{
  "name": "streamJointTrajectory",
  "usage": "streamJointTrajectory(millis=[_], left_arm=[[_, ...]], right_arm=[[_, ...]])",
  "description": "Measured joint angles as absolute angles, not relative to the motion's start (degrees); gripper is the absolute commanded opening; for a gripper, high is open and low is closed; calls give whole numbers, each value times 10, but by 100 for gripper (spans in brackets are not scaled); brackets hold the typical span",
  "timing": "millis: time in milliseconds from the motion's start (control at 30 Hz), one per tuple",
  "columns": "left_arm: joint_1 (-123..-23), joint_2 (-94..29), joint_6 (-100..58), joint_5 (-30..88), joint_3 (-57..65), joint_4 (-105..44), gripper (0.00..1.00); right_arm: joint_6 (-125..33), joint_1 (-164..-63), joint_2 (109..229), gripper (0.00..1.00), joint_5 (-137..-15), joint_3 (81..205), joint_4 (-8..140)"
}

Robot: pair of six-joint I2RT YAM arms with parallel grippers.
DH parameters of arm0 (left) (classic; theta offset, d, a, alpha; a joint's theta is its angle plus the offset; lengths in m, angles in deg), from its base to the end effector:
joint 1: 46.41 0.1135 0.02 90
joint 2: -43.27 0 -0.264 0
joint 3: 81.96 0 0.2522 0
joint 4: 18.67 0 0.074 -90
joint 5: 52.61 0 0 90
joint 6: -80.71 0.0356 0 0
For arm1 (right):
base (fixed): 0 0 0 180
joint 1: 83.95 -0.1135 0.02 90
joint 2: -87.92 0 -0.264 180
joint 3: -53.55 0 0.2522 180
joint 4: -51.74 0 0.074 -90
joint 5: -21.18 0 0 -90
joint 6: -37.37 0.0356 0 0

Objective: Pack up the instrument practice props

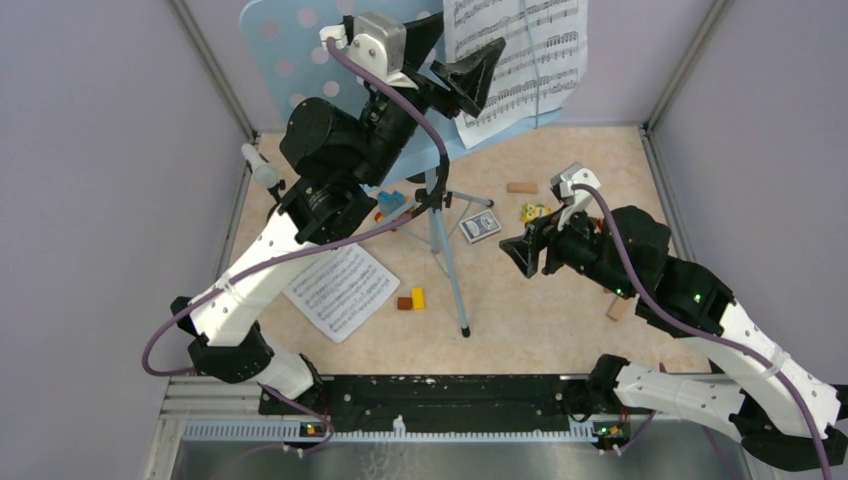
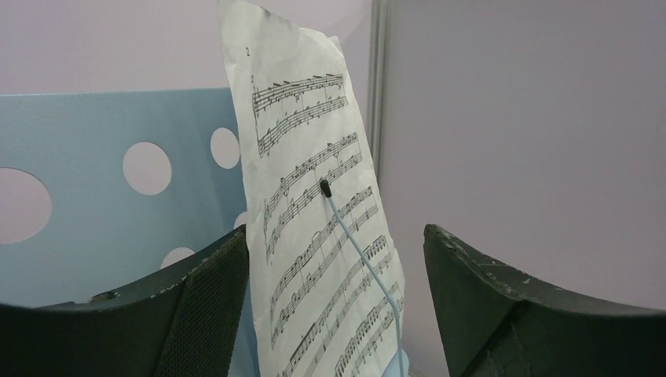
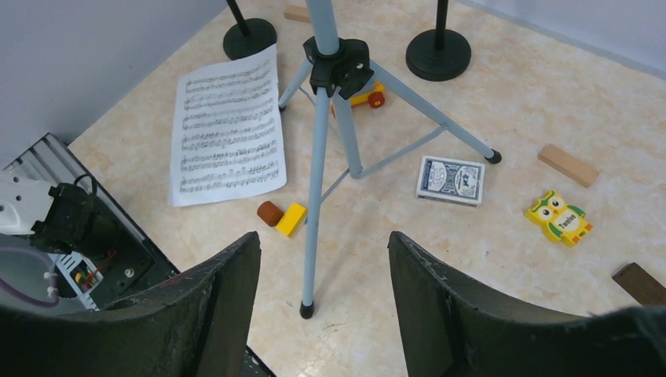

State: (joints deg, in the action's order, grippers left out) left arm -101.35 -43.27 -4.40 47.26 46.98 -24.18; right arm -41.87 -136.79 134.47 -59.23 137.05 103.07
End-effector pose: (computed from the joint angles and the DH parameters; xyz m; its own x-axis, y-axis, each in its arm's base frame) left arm 0.1644 -0.2237 0.6126 0.4056 -0.4318 -0.8056 0.6956 0.7176 -0.0343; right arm 0.0927 0.1125 0.4297 -0.2759 -0.0592 -0.9594 -0.6482 0.7484 0.1402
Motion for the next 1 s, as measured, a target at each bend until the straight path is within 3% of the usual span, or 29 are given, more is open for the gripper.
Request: streamJointTrajectory(millis=[167, 333, 733, 1000], left_arm=[[-1014, -435, -48, 453, 470, -253, 73], [-1014, -435, -47, 433, 470, -267, 71], [-1012, -435, -31, 452, 461, -262, 81], [-1004, -441, -25, 472, 451, -265, 69]], right_arm=[[-419, -1368, 1345, 61, -595, 1370, 1031], [-419, -1368, 1345, 61, -597, 1370, 1031], [-420, -1368, 1345, 61, -599, 1371, 1031], [-435, -1368, 1361, 61, -596, 1422, 1045]])
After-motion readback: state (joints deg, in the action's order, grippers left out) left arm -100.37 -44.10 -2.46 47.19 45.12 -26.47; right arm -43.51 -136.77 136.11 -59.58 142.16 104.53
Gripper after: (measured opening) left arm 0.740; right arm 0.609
